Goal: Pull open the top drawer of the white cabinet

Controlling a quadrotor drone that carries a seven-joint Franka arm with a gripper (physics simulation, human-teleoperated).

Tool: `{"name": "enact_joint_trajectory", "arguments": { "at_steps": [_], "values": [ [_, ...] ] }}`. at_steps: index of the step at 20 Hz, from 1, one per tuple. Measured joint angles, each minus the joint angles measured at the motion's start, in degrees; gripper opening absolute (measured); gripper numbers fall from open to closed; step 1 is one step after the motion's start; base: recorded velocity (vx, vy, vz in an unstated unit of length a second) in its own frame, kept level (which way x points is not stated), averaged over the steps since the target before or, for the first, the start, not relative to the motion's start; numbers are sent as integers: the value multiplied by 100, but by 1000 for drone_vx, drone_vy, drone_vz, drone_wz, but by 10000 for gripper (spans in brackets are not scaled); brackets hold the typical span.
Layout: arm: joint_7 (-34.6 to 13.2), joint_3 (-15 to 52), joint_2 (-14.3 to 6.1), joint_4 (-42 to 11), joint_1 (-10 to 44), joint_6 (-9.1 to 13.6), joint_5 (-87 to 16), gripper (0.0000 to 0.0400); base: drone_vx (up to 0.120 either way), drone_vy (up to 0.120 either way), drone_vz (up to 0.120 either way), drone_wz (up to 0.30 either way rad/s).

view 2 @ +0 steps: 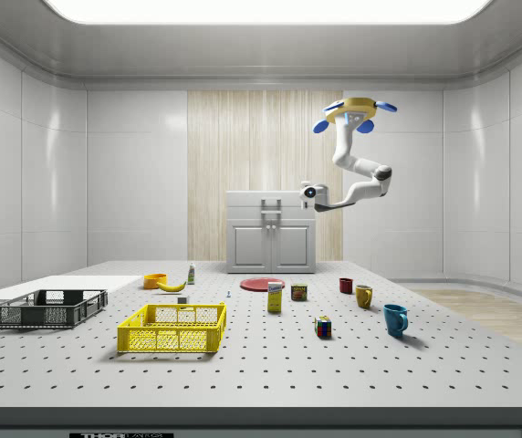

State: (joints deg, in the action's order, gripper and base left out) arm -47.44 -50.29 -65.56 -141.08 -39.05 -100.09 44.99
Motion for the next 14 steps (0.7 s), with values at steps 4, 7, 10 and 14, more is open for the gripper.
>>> {"name": "enact_joint_trajectory", "arguments": {
  "at_steps": [4,7,10,14],
  "values": [
    [-26,-9,-38,-5,-33,-31,-31,305,120,0,0,0],
    [-45,-15,-64,-8,-55,-53,-54,305,120,-67,0,0],
    [-63,-21,-89,-12,-77,-73,-75,305,120,-120,0,0],
    [-85,-29,-121,-16,-104,-98,-102,305,120,-10,0,0]
  ]
}}
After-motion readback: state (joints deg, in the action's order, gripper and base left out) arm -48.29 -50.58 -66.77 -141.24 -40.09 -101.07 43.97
